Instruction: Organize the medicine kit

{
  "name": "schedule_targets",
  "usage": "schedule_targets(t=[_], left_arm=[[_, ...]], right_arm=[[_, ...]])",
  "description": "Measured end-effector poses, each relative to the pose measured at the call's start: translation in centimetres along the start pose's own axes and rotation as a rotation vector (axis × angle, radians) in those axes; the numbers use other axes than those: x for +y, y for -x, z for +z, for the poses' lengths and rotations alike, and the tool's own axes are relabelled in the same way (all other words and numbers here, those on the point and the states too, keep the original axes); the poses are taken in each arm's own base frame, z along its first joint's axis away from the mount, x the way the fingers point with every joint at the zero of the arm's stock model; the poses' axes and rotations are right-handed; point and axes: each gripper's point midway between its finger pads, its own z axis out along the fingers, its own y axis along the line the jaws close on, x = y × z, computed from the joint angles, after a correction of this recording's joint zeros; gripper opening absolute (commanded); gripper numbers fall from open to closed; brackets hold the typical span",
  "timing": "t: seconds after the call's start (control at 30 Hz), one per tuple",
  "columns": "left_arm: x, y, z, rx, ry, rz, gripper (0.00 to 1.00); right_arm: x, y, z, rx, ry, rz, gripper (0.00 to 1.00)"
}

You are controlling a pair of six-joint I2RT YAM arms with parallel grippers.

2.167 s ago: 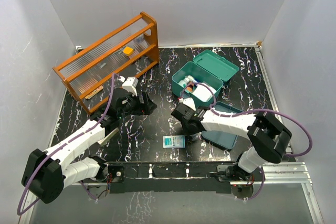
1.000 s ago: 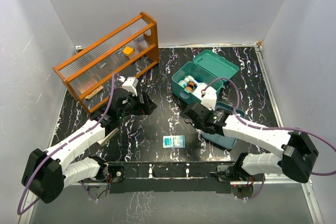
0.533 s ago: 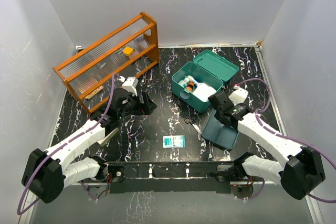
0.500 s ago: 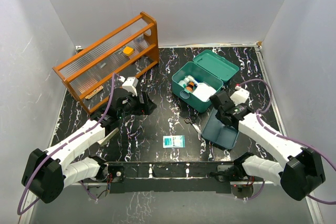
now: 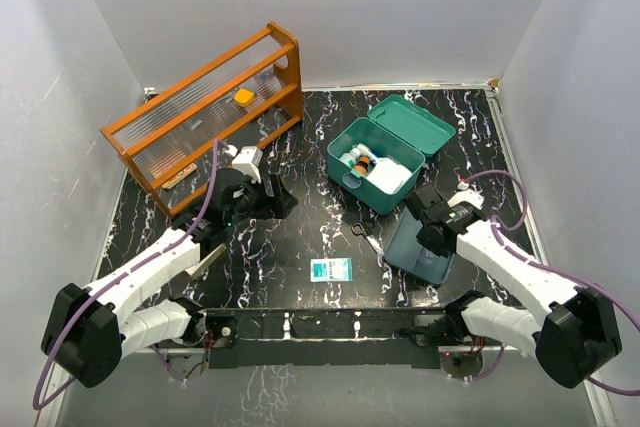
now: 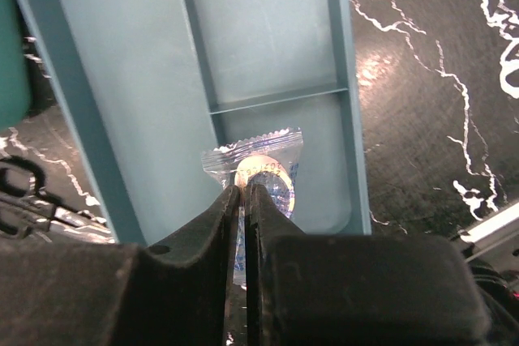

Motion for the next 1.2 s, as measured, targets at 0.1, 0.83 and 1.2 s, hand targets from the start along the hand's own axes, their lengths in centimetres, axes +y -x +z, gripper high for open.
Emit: schedule_targets(t=[0.1,0.83,1.2], left_arm=[[0.0,0.0,0.0,-0.001,0.001,0.0,0.79],[0.0,0.0,0.0,-0.001,0.0,0.002,0.79],[0.0,0.1,0.0,-0.003,-0.001,0.001,0.79]], right_arm=[[-0.8,-0.5,0.3,0.016,-0.054,0.012,0.07],[0.0,-0.9,1.2,0.027,-0.023,-0.019,0.4],[0.6,-4.1,1.6,0.154,0.044,-0.018,0.46]])
